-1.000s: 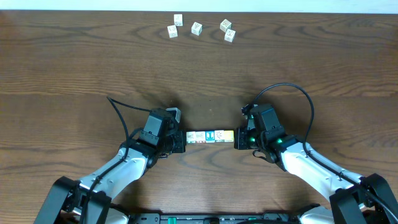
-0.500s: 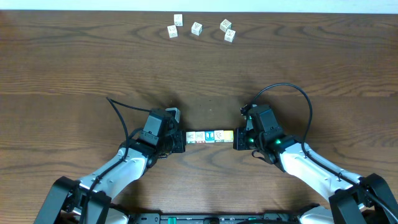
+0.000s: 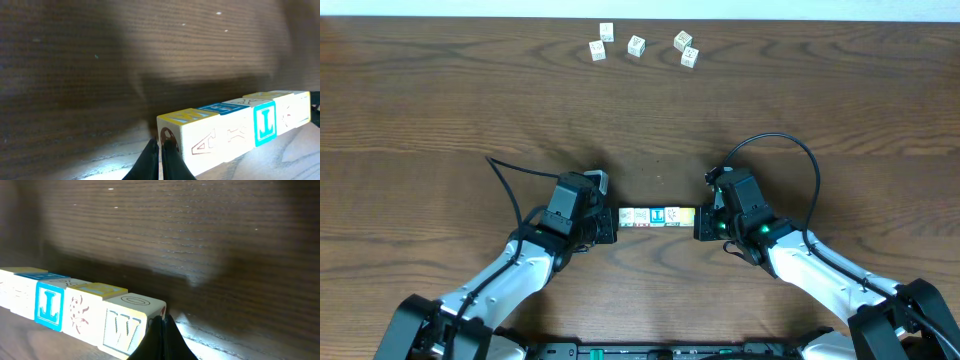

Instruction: Lift 5 blocks

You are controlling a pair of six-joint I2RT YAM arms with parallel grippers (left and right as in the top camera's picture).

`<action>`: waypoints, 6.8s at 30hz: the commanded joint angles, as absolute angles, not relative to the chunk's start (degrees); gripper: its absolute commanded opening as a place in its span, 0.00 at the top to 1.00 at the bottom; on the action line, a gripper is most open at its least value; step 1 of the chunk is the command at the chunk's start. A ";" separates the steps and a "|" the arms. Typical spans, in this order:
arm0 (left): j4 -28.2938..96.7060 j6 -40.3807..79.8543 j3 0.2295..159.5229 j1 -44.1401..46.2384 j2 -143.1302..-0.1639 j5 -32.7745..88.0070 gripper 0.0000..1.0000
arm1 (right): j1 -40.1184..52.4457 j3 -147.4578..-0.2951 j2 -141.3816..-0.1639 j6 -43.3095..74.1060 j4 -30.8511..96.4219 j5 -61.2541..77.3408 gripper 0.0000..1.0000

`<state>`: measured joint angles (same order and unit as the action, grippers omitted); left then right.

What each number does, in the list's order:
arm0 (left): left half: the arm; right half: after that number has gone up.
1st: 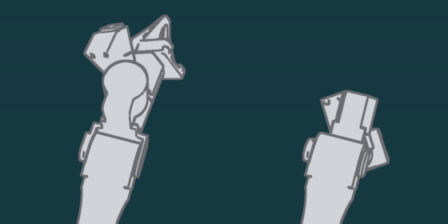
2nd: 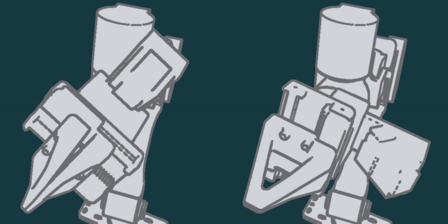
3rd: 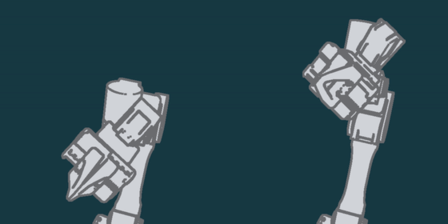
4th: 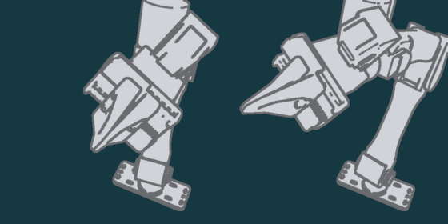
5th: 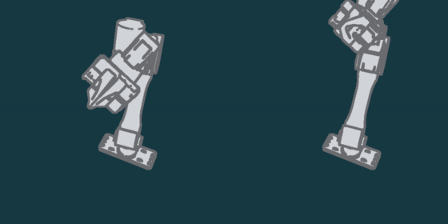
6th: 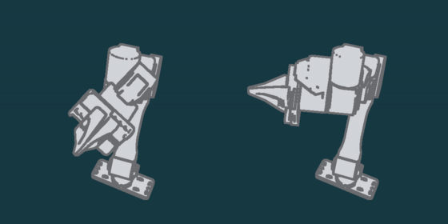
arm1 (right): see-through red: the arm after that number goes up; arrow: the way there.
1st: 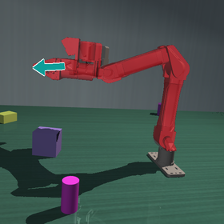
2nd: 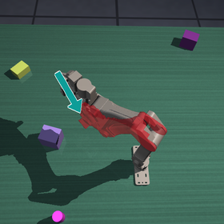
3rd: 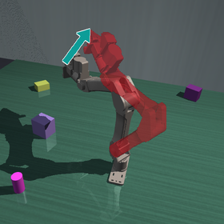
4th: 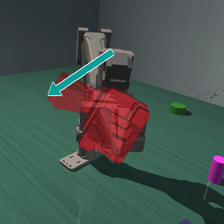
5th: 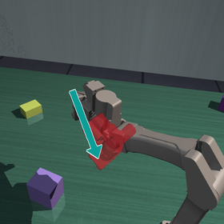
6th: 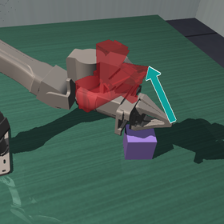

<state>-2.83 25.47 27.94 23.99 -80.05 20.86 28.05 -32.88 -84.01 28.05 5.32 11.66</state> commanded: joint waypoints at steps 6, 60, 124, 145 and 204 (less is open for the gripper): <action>-4.84 26.02 29.98 25.78 -78.52 31.31 0.93 | 32.03 -35.68 -82.98 28.64 3.73 26.65 0.99; -2.44 27.75 33.74 25.78 -76.51 31.33 0.93 | 32.03 -37.52 -76.27 28.23 8.23 26.35 0.99; -1.32 30.17 36.34 25.78 -72.86 32.40 0.93 | 32.03 -39.13 -73.12 28.23 9.93 26.85 0.99; -1.32 30.74 36.36 25.78 -70.59 32.58 0.93 | 32.03 -40.42 -72.95 28.23 10.15 26.89 0.99; -0.71 30.74 36.36 25.78 -70.57 32.36 0.93 | 32.03 -45.06 -70.35 29.34 15.64 24.21 0.99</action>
<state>1.54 30.04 34.54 22.55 -70.94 17.87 28.27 -43.18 -70.32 28.10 16.53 8.56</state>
